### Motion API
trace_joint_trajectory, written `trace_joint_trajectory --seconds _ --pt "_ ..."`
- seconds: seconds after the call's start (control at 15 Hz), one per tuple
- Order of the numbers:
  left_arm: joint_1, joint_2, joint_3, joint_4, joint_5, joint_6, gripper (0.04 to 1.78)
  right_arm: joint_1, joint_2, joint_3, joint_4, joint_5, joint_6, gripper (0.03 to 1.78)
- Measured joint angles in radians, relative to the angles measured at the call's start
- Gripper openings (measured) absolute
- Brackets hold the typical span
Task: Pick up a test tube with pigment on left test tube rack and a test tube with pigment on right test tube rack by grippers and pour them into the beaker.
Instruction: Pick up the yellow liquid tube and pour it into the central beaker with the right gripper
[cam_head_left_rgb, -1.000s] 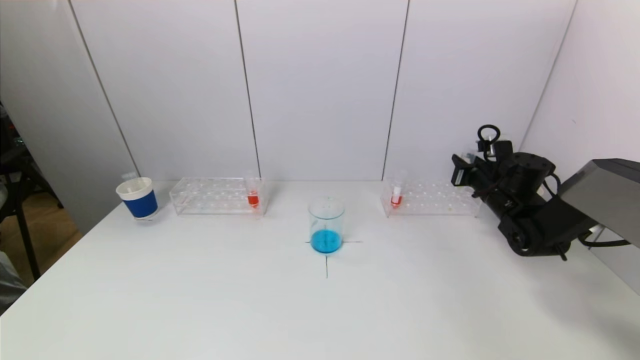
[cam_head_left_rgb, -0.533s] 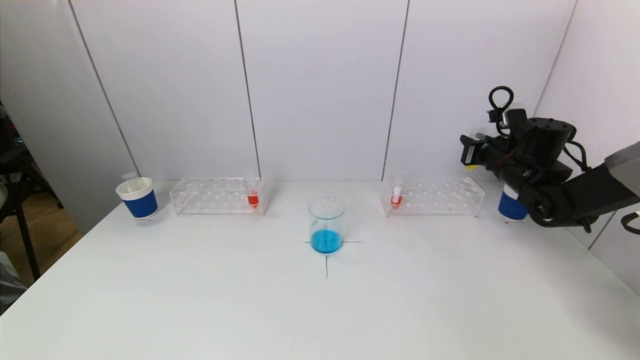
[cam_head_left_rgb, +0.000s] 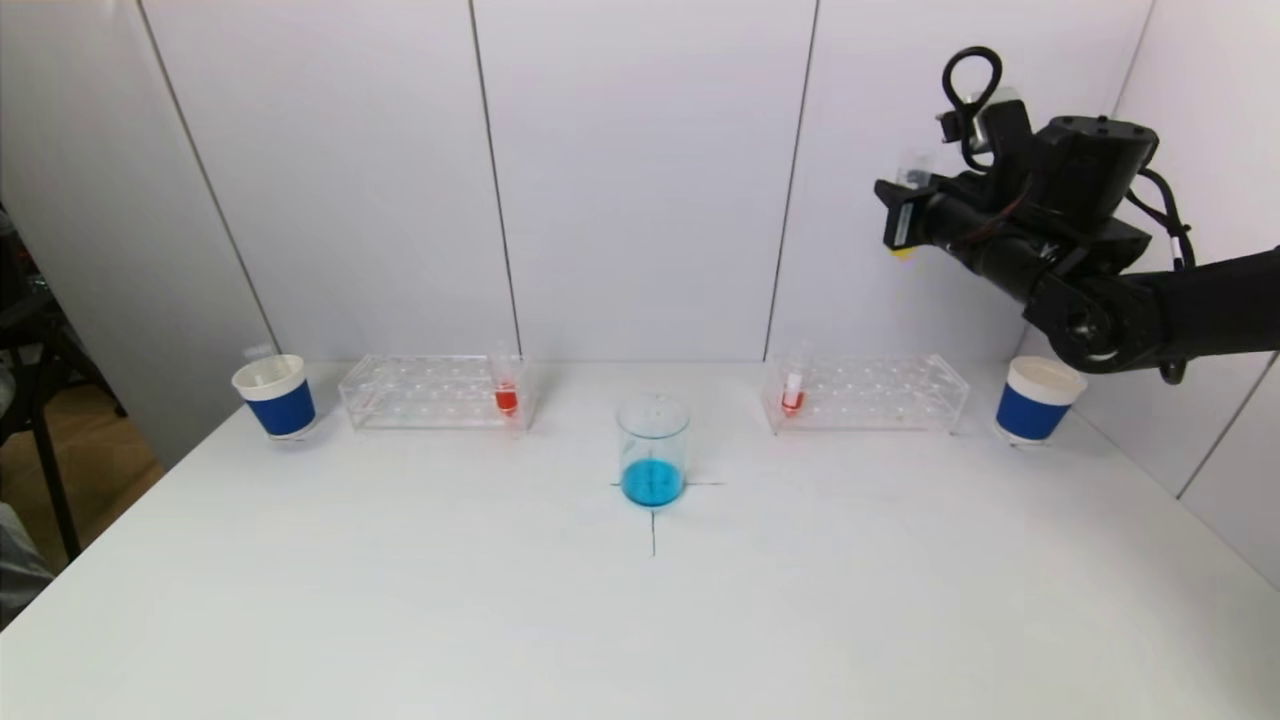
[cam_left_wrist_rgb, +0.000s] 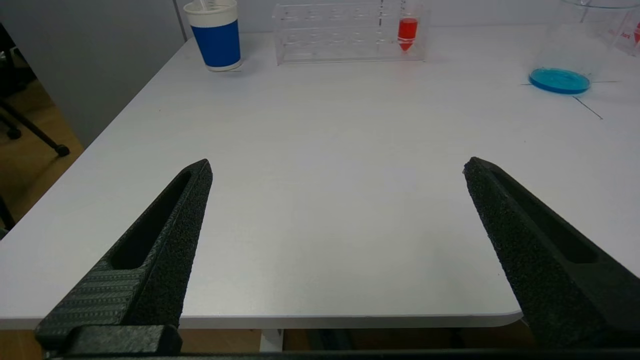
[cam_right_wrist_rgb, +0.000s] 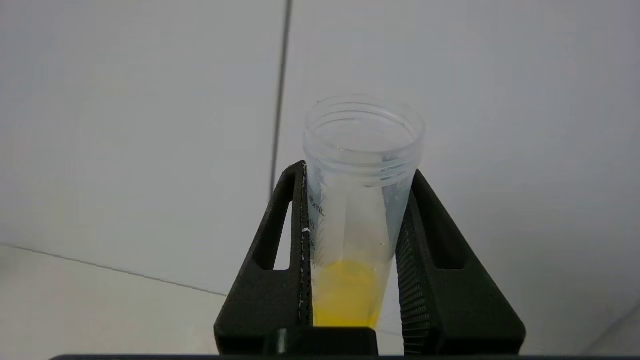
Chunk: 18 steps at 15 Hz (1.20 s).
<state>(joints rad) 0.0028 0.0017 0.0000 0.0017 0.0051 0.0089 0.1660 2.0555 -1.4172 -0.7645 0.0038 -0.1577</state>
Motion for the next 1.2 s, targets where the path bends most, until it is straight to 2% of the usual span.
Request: trace_joint_trajectory --seconds 0.13,0.2,0.47,0.87,1.07,1.2 --pt "0.000 0.000 0.000 0.000 0.000 0.000 1.76 0.047 -0.005 -0.021 -0.002 0.010 -0.081 0.53" --pt "0.000 0.000 0.000 0.000 0.000 0.000 1.76 0.063 -0.005 -0.024 -0.006 0.037 -0.124 0.53" --pt "0.000 0.000 0.000 0.000 0.001 0.000 1.76 0.094 -0.002 -0.028 -0.002 0.209 -0.238 0.53" --pt "0.000 0.000 0.000 0.000 0.000 0.000 1.76 0.089 0.047 -0.020 -0.018 0.403 -0.375 0.53" --pt "0.000 0.000 0.000 0.000 0.000 0.000 1.76 0.079 0.090 -0.021 -0.076 0.523 -0.424 0.53" --pt "0.000 0.000 0.000 0.000 0.000 0.000 1.76 0.081 0.130 -0.032 -0.123 0.579 -0.471 0.53"
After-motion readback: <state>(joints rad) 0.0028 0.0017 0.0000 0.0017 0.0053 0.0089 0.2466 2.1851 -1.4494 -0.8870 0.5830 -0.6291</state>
